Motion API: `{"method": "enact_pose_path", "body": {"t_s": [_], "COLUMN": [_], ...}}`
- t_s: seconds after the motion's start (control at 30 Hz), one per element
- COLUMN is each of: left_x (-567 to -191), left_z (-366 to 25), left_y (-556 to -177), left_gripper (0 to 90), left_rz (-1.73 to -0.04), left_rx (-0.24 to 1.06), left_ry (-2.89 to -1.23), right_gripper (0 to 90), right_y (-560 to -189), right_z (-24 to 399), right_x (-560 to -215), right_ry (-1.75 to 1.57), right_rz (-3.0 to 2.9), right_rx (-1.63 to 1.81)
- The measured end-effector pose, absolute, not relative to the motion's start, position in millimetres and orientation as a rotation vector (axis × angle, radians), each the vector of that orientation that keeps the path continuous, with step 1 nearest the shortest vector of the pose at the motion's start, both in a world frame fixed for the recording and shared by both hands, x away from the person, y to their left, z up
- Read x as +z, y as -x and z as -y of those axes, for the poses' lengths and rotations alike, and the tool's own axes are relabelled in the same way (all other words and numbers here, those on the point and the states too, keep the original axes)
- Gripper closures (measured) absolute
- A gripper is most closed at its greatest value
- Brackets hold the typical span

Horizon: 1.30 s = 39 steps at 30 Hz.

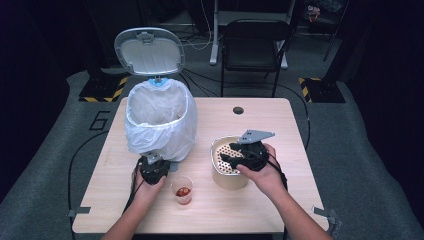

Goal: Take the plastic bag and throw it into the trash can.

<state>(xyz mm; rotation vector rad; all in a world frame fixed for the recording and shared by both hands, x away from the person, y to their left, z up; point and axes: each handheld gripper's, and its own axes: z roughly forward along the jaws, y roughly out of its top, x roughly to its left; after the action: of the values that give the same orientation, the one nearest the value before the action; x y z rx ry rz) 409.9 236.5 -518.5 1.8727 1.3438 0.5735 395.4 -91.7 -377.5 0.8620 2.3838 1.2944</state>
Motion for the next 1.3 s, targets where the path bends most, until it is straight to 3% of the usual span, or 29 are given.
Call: {"method": "enact_pose_path", "body": {"t_s": [0.53,0.97,1.3], "left_x": [-519,-518,-518], "left_z": [-236,-237,-237], "left_y": [-409,-409,-409], "left_gripper": [70.4,70.4,70.4], "left_rz": [-1.352,-1.337,-1.339], "left_rx": [0.565,0.565,0.567], "left_ry": [-1.867,-1.874,-1.873], "right_gripper": [37.2,19.5,15.4], "right_y": [-356,-349,-345], "right_z": [52,13,-5], "right_x": [-408,-443,-450], "right_ry": [-0.720,-0.634,-0.561], "right_rz": [-2.502,-2.554,-2.603], "right_rx": [1.368,1.356,1.329]}}
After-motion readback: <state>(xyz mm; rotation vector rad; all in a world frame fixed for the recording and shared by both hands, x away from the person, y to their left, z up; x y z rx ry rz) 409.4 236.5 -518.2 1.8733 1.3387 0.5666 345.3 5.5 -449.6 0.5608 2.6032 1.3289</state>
